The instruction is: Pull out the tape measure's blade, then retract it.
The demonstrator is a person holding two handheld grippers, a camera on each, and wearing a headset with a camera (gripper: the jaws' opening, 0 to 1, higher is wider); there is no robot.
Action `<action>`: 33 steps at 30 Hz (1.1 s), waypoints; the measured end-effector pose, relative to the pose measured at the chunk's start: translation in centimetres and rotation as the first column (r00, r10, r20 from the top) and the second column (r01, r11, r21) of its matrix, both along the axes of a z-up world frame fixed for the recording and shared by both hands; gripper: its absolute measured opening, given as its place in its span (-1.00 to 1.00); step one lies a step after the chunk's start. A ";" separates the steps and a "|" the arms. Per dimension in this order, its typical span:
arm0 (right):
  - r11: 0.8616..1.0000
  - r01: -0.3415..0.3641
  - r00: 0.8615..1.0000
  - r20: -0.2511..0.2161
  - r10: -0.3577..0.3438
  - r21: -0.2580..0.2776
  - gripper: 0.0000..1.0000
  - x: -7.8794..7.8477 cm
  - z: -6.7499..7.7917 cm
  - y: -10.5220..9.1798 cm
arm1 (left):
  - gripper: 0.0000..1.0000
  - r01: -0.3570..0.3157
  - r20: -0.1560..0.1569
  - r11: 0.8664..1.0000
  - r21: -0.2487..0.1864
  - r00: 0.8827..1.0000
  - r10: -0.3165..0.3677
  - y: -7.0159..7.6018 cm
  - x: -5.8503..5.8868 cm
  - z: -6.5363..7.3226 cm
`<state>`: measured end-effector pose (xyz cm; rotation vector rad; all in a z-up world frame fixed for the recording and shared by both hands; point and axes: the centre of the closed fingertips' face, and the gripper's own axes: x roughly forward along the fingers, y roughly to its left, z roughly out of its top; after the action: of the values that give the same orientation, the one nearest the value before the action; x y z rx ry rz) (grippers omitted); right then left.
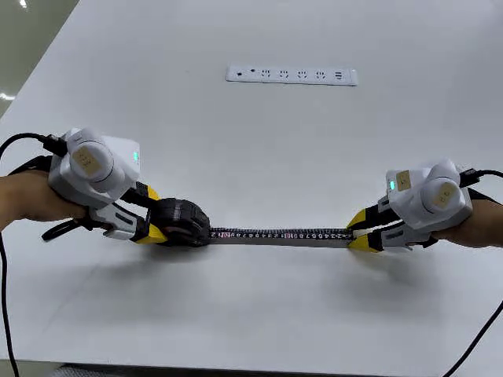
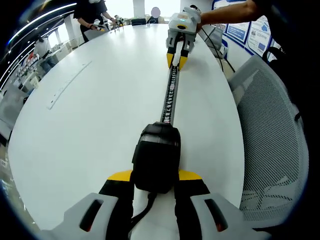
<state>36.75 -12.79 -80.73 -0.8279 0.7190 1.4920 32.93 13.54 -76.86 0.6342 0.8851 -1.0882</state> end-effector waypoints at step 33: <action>0.998 0.062 0.998 0.020 -0.062 -0.012 -0.34 -0.4 1.6 -0.9 | -0.20 -0.076 0.000 0.997 0.021 0.997 0.076 1.6 -1.3 0.7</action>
<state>36.36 -13.69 -79.15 -0.8217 0.7339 1.4236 31.64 15.14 -76.12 0.6128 0.9155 -1.0121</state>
